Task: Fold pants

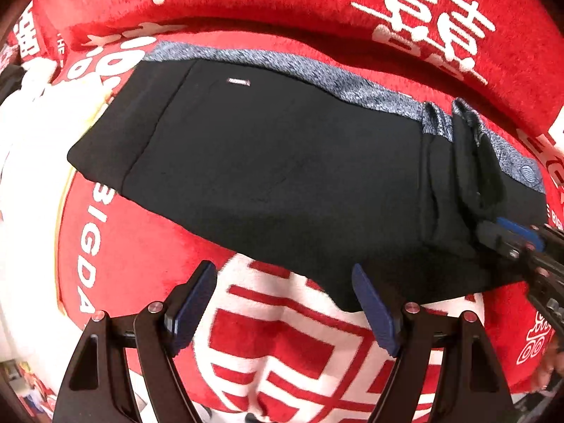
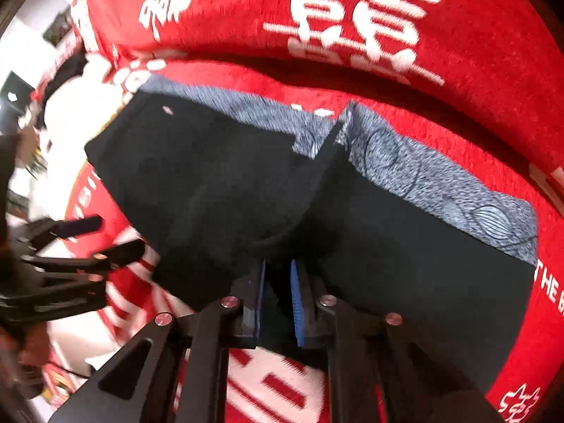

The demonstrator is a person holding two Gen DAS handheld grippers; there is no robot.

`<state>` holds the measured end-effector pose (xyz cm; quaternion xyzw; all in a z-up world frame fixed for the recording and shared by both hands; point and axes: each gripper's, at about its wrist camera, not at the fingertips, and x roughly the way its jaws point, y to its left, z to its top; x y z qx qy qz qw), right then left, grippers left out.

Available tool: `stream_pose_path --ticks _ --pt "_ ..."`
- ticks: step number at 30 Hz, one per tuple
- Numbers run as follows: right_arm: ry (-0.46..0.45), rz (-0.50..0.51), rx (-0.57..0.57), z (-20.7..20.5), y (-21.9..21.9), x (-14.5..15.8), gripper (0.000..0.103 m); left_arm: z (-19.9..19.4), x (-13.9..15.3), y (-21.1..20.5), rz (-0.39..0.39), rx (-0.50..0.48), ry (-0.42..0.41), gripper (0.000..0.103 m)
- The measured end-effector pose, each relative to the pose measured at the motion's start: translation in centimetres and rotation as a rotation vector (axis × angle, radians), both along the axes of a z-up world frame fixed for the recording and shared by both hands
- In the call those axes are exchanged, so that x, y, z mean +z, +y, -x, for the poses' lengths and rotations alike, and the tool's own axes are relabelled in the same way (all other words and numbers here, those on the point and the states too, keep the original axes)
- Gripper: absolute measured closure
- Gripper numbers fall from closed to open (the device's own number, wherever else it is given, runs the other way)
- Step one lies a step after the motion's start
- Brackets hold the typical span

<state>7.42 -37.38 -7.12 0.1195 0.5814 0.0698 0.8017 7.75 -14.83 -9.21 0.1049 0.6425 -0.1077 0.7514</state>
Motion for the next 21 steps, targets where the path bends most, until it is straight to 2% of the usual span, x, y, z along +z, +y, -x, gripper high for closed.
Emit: stream_pose_path --ticks 1,3,4,5,7,9,12,13,14,15,16,17,19,21 --pt "0.010 -0.002 0.018 0.3 0.3 0.2 0.090 -0.1 0.0 0.2 0.001 -0.002 -0.003 0.023" --pt "0.061 -0.010 0.081 0.6 1.9 -0.7 0.101 -0.2 -0.2 0.6 0.000 0.000 0.002 0.023" --pt "0.083 -0.009 0.103 0.6 2.8 -1.3 0.101 -0.4 -0.4 0.7 -0.002 0.004 0.008 0.023" --pt "0.108 0.023 0.148 0.8 4.3 -2.3 0.101 -0.6 -0.6 0.9 -0.006 0.010 0.016 0.023" --pt "0.077 0.142 0.208 1.0 6.5 -2.6 0.101 -1.0 -0.6 1.4 -0.005 0.025 0.017 0.023" --pt "0.057 0.123 0.186 1.1 7.2 -1.9 0.101 -1.4 -0.5 2.0 0.001 0.027 0.006 0.023" --pt "0.055 0.073 0.088 0.9 6.4 -0.3 0.098 -1.8 -0.9 2.9 -0.013 0.032 0.015 0.023" --pt "0.025 0.092 0.051 0.8 5.6 0.7 0.093 -1.9 -0.9 3.2 -0.015 0.038 0.018 0.023" --pt "0.006 0.110 0.026 0.7 5.1 1.2 0.079 -2.0 -0.9 3.5 -0.016 0.044 0.020 0.023" --pt "-0.010 0.129 -0.005 0.6 4.4 1.7 0.069 -2.3 -0.9 3.8 -0.014 0.049 0.019 0.023" --pt "-0.023 0.146 -0.039 0.3 3.6 2.1 0.047 -2.4 -0.9 4.1 -0.012 0.053 0.016 0.023" --pt "-0.026 0.159 -0.077 -0.1 2.8 2.2 0.043 -2.6 -0.8 4.3 -0.011 0.056 0.015 0.023" --pt "0.003 0.153 -0.122 -0.8 1.5 1.6 0.043 -2.9 -0.9 4.7 -0.010 0.060 0.017 0.023" --pt "0.071 0.120 -0.150 -1.5 0.9 0.0 0.043 -3.1 -0.9 5.1 -0.013 0.062 0.020 0.023"
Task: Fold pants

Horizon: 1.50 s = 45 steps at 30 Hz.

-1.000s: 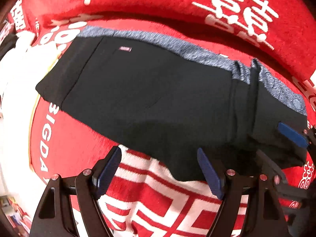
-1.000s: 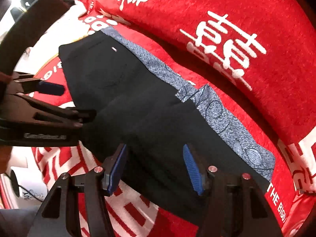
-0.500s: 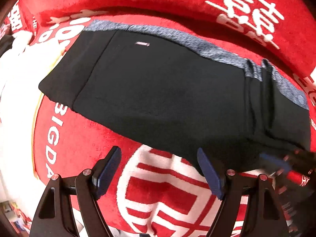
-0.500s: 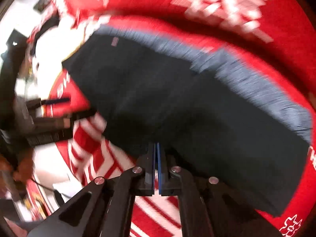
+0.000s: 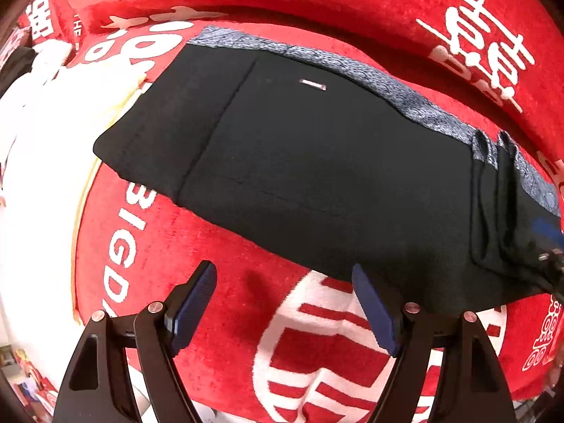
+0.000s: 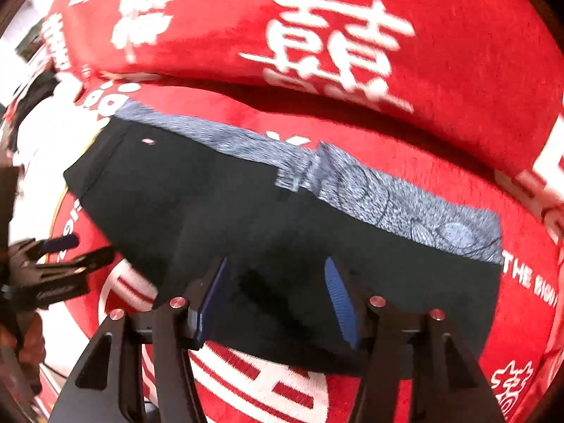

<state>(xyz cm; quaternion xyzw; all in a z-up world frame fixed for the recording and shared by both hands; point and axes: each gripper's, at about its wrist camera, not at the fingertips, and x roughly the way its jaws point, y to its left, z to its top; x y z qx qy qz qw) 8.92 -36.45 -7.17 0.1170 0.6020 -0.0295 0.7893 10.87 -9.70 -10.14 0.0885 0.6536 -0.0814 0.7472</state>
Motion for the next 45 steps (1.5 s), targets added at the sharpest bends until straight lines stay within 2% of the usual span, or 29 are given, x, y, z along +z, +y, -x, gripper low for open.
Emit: stream_pose_path --ticks 2,3,5,6,7,10,15,24,30,33,38,45 --pt "0.088 -0.036 -0.043 0.0 -0.1 -2.1 0.042 -0.1 -0.2 0.3 -0.009 0.000 0.014 0.023" --pt "0.058 -0.013 -0.062 0.3 0.3 -1.9 0.041 -0.2 -0.3 0.5 -0.008 0.004 0.017 0.023" --pt "0.073 0.002 -0.045 0.4 1.3 -1.8 0.030 -0.4 -0.3 1.0 -0.003 0.007 0.013 0.021" --pt "0.078 0.030 -0.034 0.5 1.9 -1.9 0.029 -0.5 -0.3 1.3 -0.002 0.009 0.012 0.014" --pt "0.081 0.053 -0.024 0.5 2.4 -1.8 0.028 -0.4 -0.3 1.4 -0.001 0.013 0.013 0.000" --pt "0.106 0.111 0.015 0.2 3.6 -2.0 0.024 -0.9 -0.2 2.2 0.022 0.017 0.006 0.000" --pt "0.117 0.106 -0.003 -0.1 3.7 -2.3 0.020 -1.3 -0.5 2.8 0.013 0.026 0.021 0.000" --pt "0.166 0.173 0.005 -1.5 5.2 -3.5 0.017 -2.6 -1.1 4.7 0.007 0.054 0.038 0.000" --pt "0.187 0.189 -0.009 -2.1 5.6 -3.7 0.016 -3.3 -1.2 5.9 0.004 0.067 0.019 0.000" --pt "0.187 0.177 -0.017 -2.8 6.1 -3.7 0.016 -4.2 -1.3 6.7 0.010 0.083 0.018 0.000" --pt "0.140 0.098 -0.059 -3.2 6.6 -2.4 0.016 -6.1 -1.7 8.1 0.040 0.095 0.030 0.000" --pt "0.099 0.070 -0.074 -4.3 7.1 -1.3 0.016 -6.8 -1.6 8.8 0.042 0.109 0.025 0.000"
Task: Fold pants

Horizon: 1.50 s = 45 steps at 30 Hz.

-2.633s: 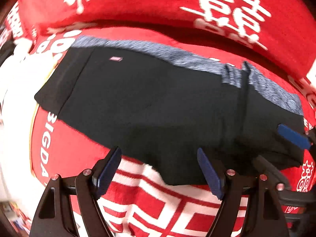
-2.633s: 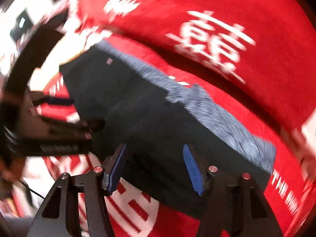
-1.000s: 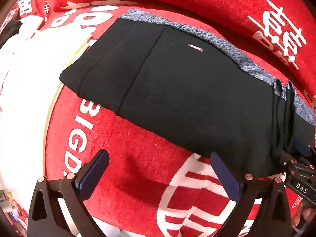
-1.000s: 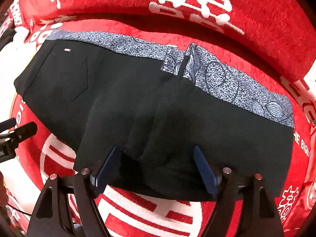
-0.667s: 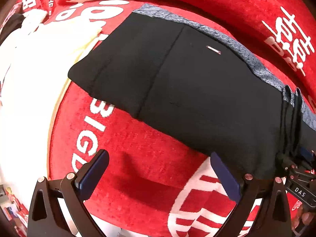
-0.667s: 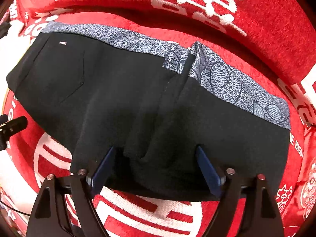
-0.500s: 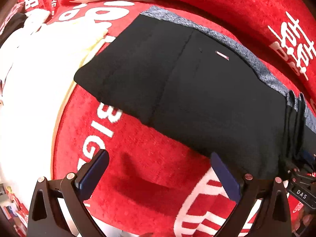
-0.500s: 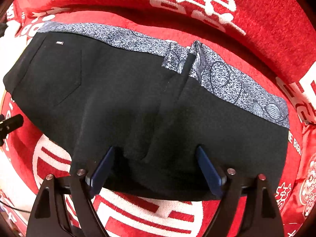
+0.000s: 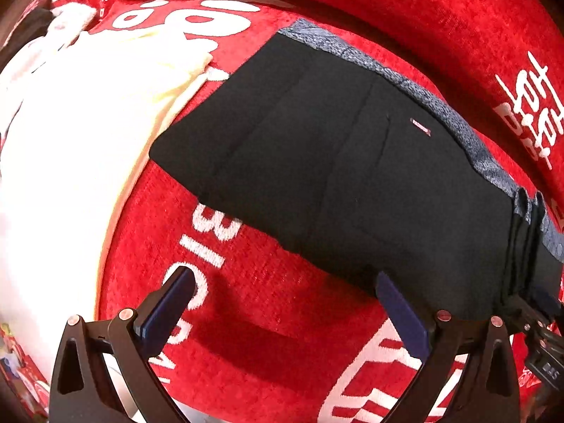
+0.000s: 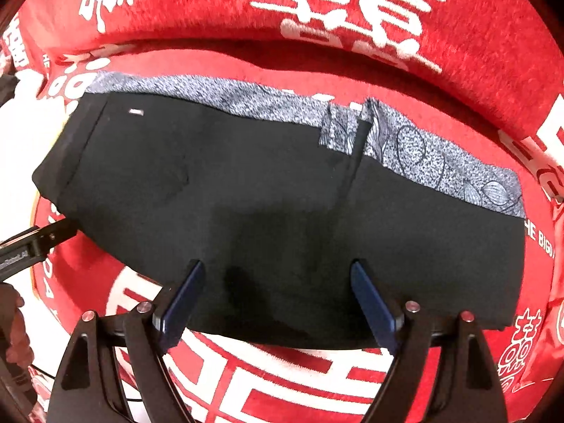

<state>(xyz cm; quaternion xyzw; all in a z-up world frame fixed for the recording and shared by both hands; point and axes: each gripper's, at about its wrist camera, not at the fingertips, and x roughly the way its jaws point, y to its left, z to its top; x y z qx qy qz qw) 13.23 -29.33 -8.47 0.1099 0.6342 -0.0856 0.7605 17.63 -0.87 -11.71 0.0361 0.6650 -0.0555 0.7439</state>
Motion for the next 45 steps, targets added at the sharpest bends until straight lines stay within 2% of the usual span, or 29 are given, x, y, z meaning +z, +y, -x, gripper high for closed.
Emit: stream_pose_path --ticks 4,8,10,12,15,21,26,32,34,36,38,39,40,42,43,45 --pt "-0.041 -0.058 0.057 -0.3 1.1 0.9 0.016 -1.0 0.0 0.5 0.018 0.000 -0.011 0.000" --pt "-0.004 -0.156 0.101 -0.5 2.4 -1.5 0.016 -2.9 0.9 2.3 0.101 0.049 -0.052 0.000" --pt "0.042 -0.205 0.089 -0.4 2.7 -3.3 0.016 -3.8 1.0 3.7 0.172 0.094 -0.058 0.000" --pt "0.040 -0.196 0.095 -0.3 2.9 -3.9 0.016 -4.3 0.9 4.9 0.231 0.120 -0.064 0.000" --pt "0.036 -0.173 0.124 -0.4 3.5 -3.9 0.016 -4.2 0.7 6.7 0.388 0.137 -0.066 0.000" --pt "0.031 -0.168 0.146 -0.2 3.5 -3.9 0.016 -4.3 -1.8 8.5 0.661 0.189 0.023 0.000" --pt "0.026 -0.147 0.154 -0.2 4.1 -3.9 0.016 -3.8 -2.2 8.1 0.726 0.218 0.004 0.000" --pt "0.021 -0.140 0.158 -0.1 4.3 -4.1 0.016 -4.2 -1.5 7.0 0.725 0.221 -0.012 0.000" --pt "0.022 -0.136 0.161 -0.1 4.4 -4.1 0.016 -4.4 -0.1 5.4 0.732 0.157 -0.052 0.000" --pt "0.023 -0.133 0.162 -0.1 4.7 -4.1 0.016 -4.6 0.2 3.6 0.652 0.091 -0.086 0.000" --pt "0.025 -0.135 0.161 -0.2 4.8 -4.2 0.016 -5.1 -1.3 3.0 0.556 0.100 -0.041 0.002" --pt "0.026 -0.137 0.159 -0.2 4.9 -4.2 0.016 -5.3 -2.0 3.1 0.522 0.128 -0.023 0.008" --pt "0.028 -0.143 0.157 -0.2 4.8 -4.2 0.016 -5.3 -1.9 3.4 0.513 0.149 -0.040 0.015" --pt "0.036 -0.159 0.154 -0.4 4.6 -4.0 0.016 -5.1 -1.1 3.3 0.463 0.153 -0.077 0.043" --pt "0.041 -0.175 0.149 -0.6 4.3 -3.8 0.016 -5.0 -0.9 3.0 0.400 0.129 -0.095 0.064" --pt "0.032 -0.216 0.121 -1.3 3.2 -2.8 0.016 -4.5 0.1 1.5 0.305 0.037 -0.156 0.067"
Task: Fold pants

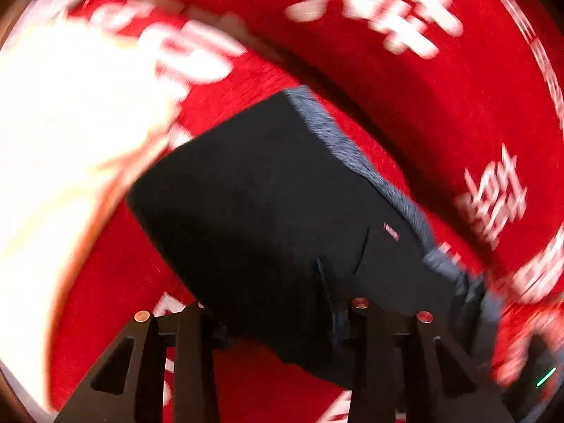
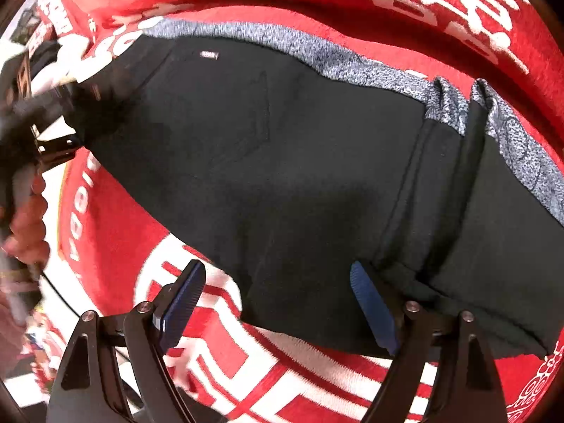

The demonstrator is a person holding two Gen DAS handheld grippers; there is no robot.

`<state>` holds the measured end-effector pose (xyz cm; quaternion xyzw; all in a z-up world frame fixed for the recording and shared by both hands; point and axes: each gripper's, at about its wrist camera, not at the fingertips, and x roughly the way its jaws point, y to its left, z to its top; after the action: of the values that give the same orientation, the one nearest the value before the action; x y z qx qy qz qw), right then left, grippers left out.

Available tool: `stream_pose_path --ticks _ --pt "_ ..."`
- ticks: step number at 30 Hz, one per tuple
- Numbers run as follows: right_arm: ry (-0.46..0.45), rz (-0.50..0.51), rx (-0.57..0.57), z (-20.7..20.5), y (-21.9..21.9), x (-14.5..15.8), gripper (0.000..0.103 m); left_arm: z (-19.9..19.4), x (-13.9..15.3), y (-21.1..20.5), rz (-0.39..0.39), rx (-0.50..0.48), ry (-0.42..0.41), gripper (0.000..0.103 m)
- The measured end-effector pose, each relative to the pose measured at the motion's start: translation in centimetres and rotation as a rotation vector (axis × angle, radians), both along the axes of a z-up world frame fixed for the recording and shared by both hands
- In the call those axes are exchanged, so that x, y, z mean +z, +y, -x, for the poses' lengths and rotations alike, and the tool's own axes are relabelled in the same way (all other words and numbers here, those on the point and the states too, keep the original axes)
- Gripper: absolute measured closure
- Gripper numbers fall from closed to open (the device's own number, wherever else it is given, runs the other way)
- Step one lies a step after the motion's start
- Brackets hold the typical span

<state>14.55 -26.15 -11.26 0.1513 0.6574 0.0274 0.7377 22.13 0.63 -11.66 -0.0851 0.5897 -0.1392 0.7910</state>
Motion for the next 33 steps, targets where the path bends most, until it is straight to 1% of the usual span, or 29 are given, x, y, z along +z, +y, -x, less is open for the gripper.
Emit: stream_pose_path --ticks 3,4,5,7,9,10,12,15,16,18,20,22,23,24,25,26,27,30,33 --pt "-0.049 -0.060 -0.063 -1.8 -2.2 2.8 0.016 2.2 2.5 -4.0 -0.205 -0.167 -0.189 0.069" --pt "-0.060 -0.095 -0.083 -2.7 -3.0 3.7 0.016 3.0 3.1 -5.0 -0.246 -0.209 -0.238 0.069" --pt "-0.067 -0.148 -0.108 -4.1 -4.0 4.7 0.016 4.4 3.7 -6.6 -0.310 -0.274 -0.313 0.069" --pt "-0.068 -0.218 -0.129 -6.4 -4.9 6.0 0.016 5.9 4.3 -8.2 -0.377 -0.350 -0.393 0.069" --pt "-0.059 -0.295 -0.114 -9.3 -5.0 7.1 0.015 6.8 4.5 -9.7 -0.427 -0.414 -0.442 0.069" --pt "-0.056 -0.330 -0.086 -11.3 -4.6 7.7 0.013 7.1 4.6 -10.3 -0.444 -0.436 -0.460 0.069" --pt "-0.036 -0.368 -0.031 -14.0 -2.9 8.4 0.011 7.3 4.8 -10.6 -0.461 -0.461 -0.483 0.069" --pt "0.009 -0.397 0.083 -17.8 0.6 8.7 0.009 7.1 4.8 -10.9 -0.476 -0.464 -0.486 0.069" --pt "0.026 -0.396 0.133 -18.8 2.0 8.7 0.009 7.1 4.8 -11.0 -0.478 -0.462 -0.485 0.069" --pt "0.075 -0.359 0.231 -20.3 4.7 7.8 0.009 7.1 4.9 -11.0 -0.482 -0.453 -0.481 0.069" --pt "0.113 -0.310 0.278 -21.1 6.7 6.7 0.009 7.4 4.9 -11.0 -0.486 -0.450 -0.485 0.069" --pt "0.151 -0.312 0.299 -21.7 7.5 5.4 0.009 7.7 4.7 -11.0 -0.494 -0.451 -0.491 0.069" --pt "0.176 -0.316 0.303 -21.8 7.7 4.6 0.018 7.9 4.5 -11.4 -0.506 -0.454 -0.497 0.069" --pt "0.194 -0.308 0.306 -21.9 7.7 4.0 0.037 8.0 4.5 -11.5 -0.514 -0.458 -0.499 0.069" --pt "0.208 -0.293 0.309 -21.5 7.6 3.4 0.081 8.1 4.5 -11.7 -0.511 -0.464 -0.488 0.069" --pt "0.194 -0.283 0.297 -21.1 7.1 3.4 0.085 8.3 4.6 -11.9 -0.494 -0.473 -0.478 0.069" --pt "0.171 -0.285 0.287 -20.6 6.5 3.6 0.086 8.7 4.9 -12.1 -0.490 -0.481 -0.488 0.069" --pt "0.064 -0.333 0.265 -18.0 3.5 5.5 0.086 10.2 6.5 -13.5 -0.477 -0.520 -0.524 0.069" --pt "-0.027 -0.388 0.219 -14.9 -0.1 7.7 0.086 12.1 8.9 -15.5 -0.410 -0.558 -0.540 0.069"
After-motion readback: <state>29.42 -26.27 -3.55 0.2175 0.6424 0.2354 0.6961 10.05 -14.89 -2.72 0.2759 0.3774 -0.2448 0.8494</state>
